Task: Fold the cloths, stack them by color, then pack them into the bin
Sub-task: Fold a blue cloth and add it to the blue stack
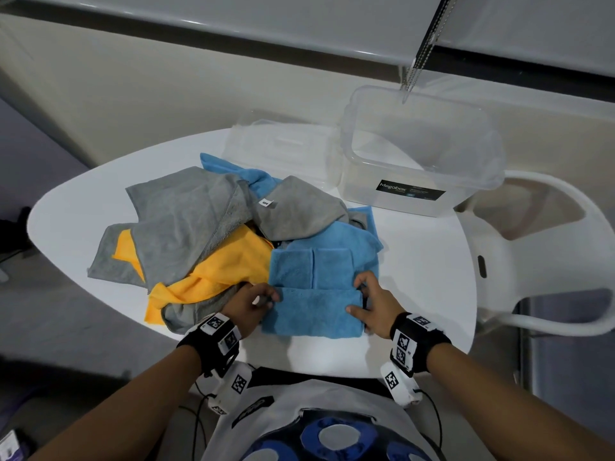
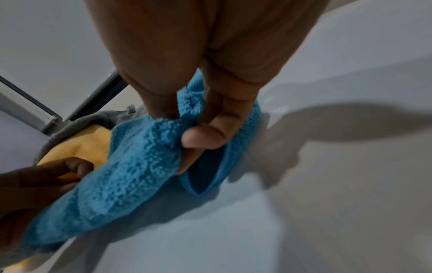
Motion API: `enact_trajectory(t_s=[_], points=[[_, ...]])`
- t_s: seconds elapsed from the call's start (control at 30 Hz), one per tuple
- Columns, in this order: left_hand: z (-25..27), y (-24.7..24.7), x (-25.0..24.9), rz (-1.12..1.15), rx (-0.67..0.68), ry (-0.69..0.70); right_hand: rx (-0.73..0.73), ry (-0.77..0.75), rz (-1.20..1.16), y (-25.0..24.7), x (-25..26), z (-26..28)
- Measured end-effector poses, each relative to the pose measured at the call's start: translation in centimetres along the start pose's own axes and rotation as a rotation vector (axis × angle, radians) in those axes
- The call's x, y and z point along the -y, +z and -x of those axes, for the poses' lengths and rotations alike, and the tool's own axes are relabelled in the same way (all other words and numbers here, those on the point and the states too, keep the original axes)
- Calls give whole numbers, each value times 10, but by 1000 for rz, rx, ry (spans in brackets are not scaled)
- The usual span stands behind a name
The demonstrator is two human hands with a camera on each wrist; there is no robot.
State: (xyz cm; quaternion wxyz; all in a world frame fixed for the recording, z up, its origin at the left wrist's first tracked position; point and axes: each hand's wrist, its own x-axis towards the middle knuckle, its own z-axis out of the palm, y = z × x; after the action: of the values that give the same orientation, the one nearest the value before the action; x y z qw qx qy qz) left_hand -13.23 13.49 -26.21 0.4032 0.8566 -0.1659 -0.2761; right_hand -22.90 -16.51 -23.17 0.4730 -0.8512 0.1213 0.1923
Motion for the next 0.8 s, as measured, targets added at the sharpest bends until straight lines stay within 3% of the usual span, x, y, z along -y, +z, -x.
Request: enact_trajectory(t_s=[0.1, 0.23, 0.37, 0.5, 0.8], points=[[4, 4, -4, 7, 18, 13, 59, 26, -2, -3, -4, 5], [5, 6, -4, -57, 201, -13, 150, 124, -23, -7, -6, 9], [6, 11, 4, 67, 66, 45, 243, 67, -49, -13, -5, 12], [3, 9, 1, 27, 3, 69, 177, -87, 35, -15, -6, 15], [-11, 0, -3, -69, -91, -98, -61, -96, 82, -11, -13, -5]])
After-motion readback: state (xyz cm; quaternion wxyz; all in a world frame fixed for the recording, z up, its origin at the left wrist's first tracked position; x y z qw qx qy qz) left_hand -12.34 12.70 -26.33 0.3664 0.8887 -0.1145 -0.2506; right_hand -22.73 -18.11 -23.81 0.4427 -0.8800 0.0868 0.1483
